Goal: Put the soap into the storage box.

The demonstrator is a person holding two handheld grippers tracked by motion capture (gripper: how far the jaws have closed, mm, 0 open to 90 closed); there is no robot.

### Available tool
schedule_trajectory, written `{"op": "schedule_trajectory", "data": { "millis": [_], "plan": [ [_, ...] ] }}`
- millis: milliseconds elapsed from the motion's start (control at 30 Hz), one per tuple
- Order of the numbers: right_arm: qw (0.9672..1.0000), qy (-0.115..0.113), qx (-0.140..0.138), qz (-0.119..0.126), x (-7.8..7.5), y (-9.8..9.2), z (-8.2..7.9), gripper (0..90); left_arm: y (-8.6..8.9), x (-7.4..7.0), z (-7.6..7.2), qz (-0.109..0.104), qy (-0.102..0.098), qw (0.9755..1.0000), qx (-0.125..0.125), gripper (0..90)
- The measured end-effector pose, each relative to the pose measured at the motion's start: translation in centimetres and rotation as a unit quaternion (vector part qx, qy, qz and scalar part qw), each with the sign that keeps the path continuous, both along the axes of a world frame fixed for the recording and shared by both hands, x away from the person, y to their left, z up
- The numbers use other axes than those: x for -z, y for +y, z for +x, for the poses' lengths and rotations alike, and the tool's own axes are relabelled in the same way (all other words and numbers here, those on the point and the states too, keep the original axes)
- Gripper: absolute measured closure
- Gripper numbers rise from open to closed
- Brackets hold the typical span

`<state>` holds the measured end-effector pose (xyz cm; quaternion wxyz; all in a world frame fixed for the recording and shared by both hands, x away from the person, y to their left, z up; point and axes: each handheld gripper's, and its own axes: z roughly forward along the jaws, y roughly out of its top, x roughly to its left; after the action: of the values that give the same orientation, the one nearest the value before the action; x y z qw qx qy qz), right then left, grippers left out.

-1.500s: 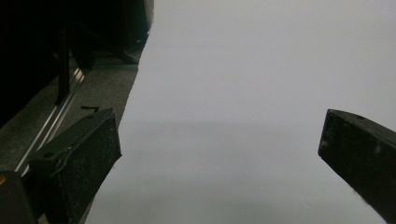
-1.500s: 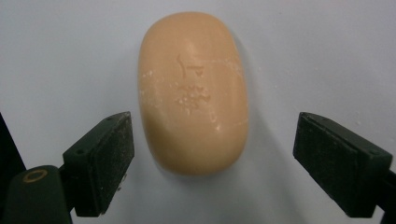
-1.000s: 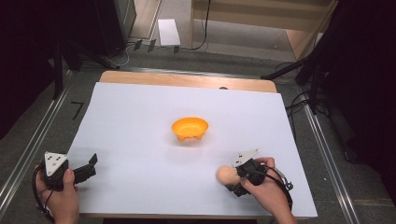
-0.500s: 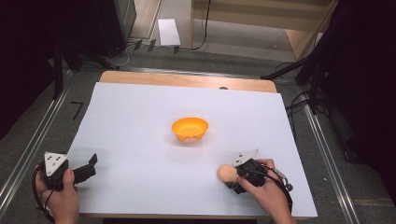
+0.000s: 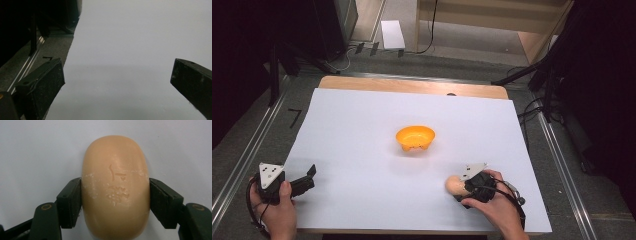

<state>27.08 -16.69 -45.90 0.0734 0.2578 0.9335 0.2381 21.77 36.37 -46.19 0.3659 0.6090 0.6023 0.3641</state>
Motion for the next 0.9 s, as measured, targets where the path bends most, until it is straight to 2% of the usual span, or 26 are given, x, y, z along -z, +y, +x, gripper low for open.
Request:
{"op": "schedule_trajectory", "data": {
  "millis": [100,200,333,467,633,800,900],
  "plan": [
    [1.0,0.001,-0.004,0.001,0.0,0.0,0.2,33.0,0.0,0.0,0.0,-0.001,0.0,1.0,-0.001,0.0],
    [0.9999,0.016,0.003,0.0,-0.2,0.0,0.5,33.1,0.0,0.0,0.0,-0.001,0.0,1.0,0.0,0.0],
    [0.9998,0.015,-0.013,-0.009,-0.5,0.1,0.9,33.2,0.0,0.0,0.0,-0.001,0.0,1.0,0.0,0.0],
    [0.9992,0.016,-0.036,-0.008,-1.2,0.2,1.4,33.2,0.0,0.0,0.0,0.0,0.0,1.0,0.001,0.0],
    [0.9987,0.015,-0.048,-0.007,-1.8,0.4,2.0,33.2,0.0,0.0,0.0,-0.001,0.0,1.0,0.0,0.0],
    [0.9979,0.01,-0.064,-0.009,-2.6,0.8,3.0,33.2,0.0,0.0,0.0,-0.001,0.001,1.0,0.0,0.0],
    [0.9972,0.012,-0.073,0.0,-3.0,0.9,4.1,33.2,0.0,0.0,0.0,-0.003,0.0,1.0,0.001,0.0]
  ]
}}
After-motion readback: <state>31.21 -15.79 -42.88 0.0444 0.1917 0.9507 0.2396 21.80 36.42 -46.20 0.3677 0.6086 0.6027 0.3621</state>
